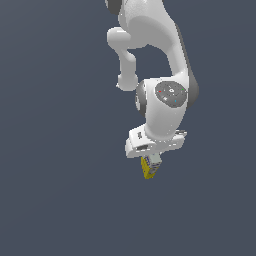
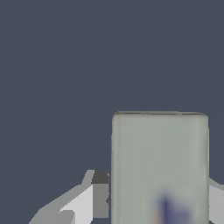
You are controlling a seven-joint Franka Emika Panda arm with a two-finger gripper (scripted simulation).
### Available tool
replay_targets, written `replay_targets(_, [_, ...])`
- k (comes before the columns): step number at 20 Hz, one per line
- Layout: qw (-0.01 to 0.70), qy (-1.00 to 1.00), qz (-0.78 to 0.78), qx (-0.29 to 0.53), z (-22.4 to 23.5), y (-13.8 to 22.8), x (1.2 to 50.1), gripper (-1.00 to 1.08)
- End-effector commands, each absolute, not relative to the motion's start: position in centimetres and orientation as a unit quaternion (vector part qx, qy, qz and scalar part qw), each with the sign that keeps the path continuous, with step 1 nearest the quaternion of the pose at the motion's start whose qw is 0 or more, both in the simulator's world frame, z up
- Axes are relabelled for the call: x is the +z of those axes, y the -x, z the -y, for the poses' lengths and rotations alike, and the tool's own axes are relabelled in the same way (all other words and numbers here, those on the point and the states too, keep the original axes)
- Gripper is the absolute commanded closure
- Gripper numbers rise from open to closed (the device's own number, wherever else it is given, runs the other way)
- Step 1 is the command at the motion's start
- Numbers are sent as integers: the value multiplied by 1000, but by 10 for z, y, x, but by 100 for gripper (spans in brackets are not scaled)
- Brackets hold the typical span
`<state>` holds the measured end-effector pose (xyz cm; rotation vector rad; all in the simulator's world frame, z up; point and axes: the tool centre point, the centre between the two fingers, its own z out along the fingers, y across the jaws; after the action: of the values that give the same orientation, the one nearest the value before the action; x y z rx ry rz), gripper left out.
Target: Pick up the object and move it to a goal position.
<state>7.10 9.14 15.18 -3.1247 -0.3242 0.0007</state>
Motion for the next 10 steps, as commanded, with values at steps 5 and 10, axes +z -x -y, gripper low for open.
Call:
replay_targets(5, [0, 995, 103, 0, -90, -70, 159, 108])
replay_targets(10, [0, 995, 103, 0, -84, -65, 183, 108])
